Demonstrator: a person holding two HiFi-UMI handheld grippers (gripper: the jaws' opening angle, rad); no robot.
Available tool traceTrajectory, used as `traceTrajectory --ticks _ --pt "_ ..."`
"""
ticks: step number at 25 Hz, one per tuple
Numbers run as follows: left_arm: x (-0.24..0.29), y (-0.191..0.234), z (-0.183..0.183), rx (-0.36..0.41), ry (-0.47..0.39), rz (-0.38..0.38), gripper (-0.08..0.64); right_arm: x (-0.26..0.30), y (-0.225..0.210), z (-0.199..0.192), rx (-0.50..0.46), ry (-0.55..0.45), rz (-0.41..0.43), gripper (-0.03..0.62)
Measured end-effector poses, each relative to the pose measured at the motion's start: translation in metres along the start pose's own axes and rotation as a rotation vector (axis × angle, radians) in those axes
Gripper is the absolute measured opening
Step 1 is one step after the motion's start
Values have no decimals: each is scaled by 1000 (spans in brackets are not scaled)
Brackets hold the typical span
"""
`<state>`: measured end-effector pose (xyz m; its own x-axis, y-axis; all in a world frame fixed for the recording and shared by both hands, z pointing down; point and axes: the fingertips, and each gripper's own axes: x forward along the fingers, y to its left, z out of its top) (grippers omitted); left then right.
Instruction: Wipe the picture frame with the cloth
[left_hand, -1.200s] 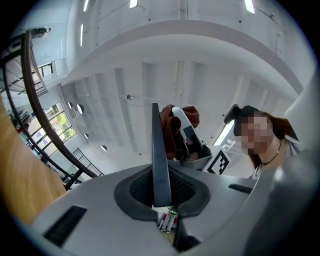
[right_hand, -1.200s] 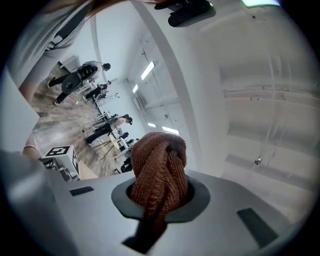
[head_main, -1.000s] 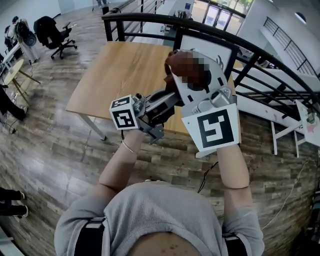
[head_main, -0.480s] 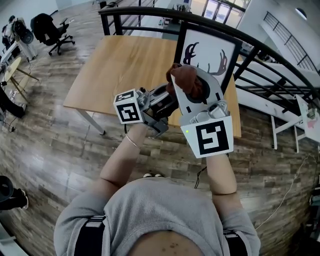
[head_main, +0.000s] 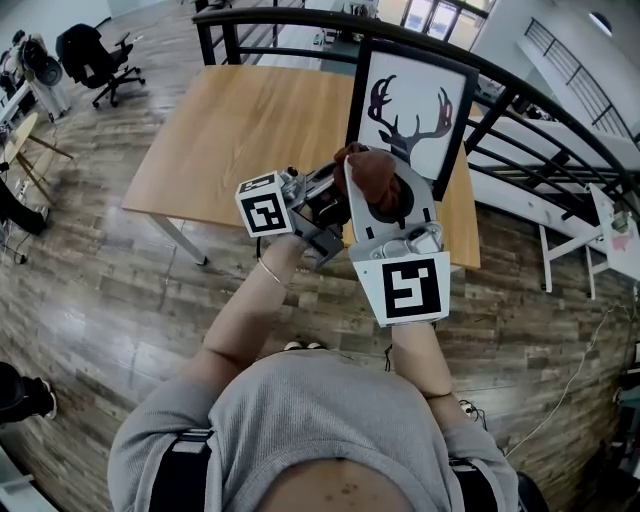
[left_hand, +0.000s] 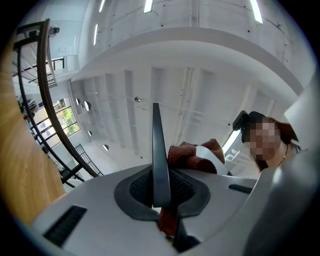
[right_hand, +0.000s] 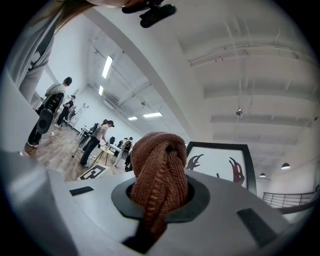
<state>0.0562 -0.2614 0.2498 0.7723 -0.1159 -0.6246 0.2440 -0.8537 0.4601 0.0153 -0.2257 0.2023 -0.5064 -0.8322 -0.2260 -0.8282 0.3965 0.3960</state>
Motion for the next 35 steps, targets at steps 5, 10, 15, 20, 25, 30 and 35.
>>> traceTrajectory --ticks 5,10,15,20,25,30,35 --pt "3 10 -1 3 -6 8 31 -7 2 -13 72 10 -13 46" --pt "2 11 -1 2 1 -1 31 -18 7 -25 104 42 -39 46" --pt "4 10 -1 15 16 -4 31 -27 10 -26 126 40 -36 46" --pt "3 17 -2 52 45 24 32 -35 12 -33 169 75 59 46" --pt "8 15 -5 42 41 13 31 -46 -27 11 184 -67 -12 46" --pt "-3 7 -6 28 21 3 32 -34 -72 39 131 -175 -134 46" --pt "-4 5 -4 30 23 23 32 -23 -109 78 80 -257 -185 46"
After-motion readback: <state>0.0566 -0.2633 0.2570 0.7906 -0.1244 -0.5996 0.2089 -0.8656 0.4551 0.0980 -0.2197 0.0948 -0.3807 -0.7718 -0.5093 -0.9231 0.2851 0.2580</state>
